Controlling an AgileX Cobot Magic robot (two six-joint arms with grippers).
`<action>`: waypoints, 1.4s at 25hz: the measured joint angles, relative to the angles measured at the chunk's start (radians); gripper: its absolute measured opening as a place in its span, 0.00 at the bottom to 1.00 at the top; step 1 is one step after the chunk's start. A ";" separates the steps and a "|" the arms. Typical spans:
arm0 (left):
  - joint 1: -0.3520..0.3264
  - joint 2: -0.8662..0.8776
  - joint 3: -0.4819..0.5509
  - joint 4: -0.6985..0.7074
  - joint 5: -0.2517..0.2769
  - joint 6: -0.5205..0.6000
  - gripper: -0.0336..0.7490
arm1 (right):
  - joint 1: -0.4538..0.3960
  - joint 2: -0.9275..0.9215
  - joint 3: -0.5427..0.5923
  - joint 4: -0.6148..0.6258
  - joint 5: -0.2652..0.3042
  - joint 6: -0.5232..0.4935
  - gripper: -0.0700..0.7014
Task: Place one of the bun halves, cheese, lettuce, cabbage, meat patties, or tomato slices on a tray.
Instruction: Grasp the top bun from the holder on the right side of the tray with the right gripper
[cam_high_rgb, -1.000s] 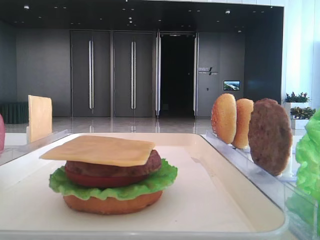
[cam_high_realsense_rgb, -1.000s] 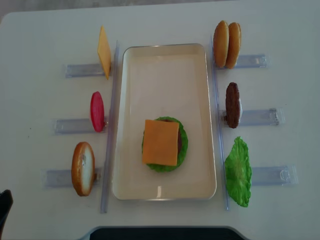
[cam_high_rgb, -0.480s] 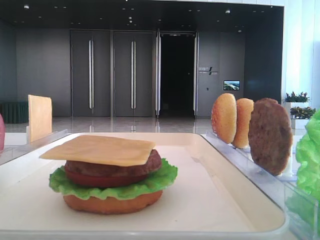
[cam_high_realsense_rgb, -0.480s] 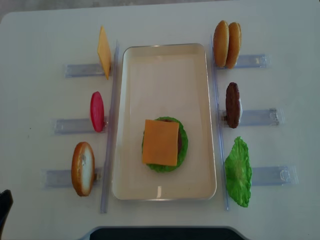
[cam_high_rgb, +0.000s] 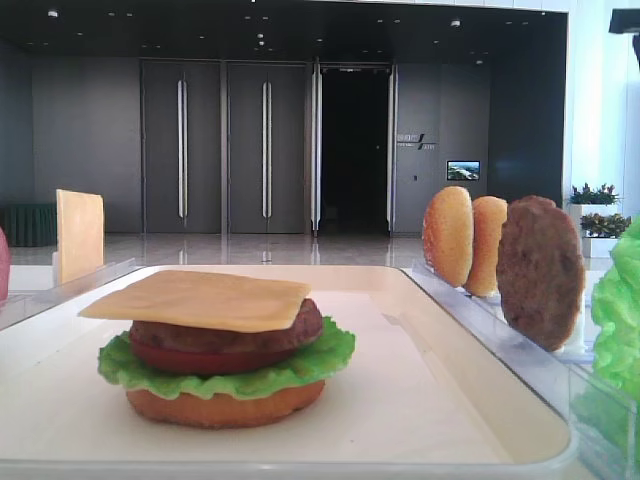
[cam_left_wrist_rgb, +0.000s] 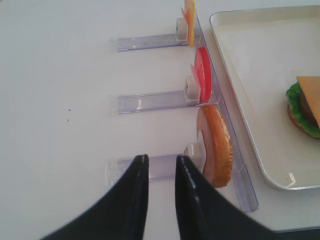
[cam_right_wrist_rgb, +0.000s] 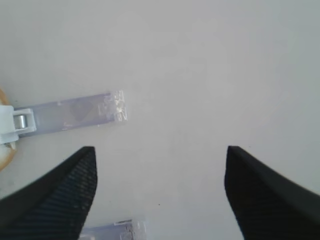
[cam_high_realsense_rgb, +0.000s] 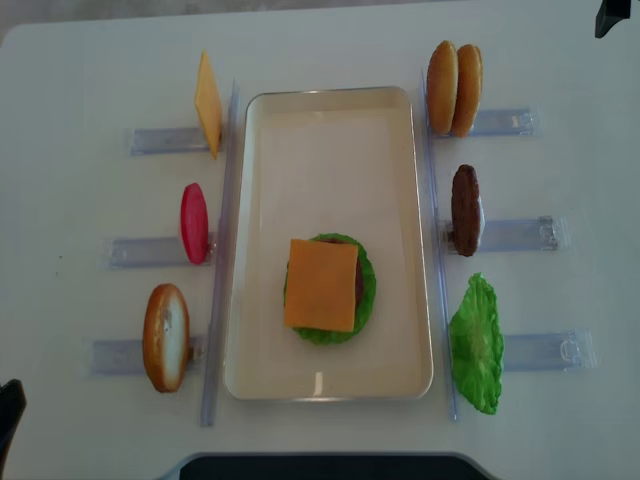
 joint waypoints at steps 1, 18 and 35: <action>0.000 0.000 0.000 0.000 0.000 0.000 0.22 | 0.000 0.021 -0.014 0.001 0.010 0.000 0.78; 0.000 0.000 0.000 0.000 0.000 0.000 0.22 | 0.312 0.117 -0.172 -0.015 0.054 0.168 0.78; 0.000 0.000 0.000 0.000 0.000 0.000 0.22 | 0.480 0.221 -0.281 -0.013 0.096 0.250 0.78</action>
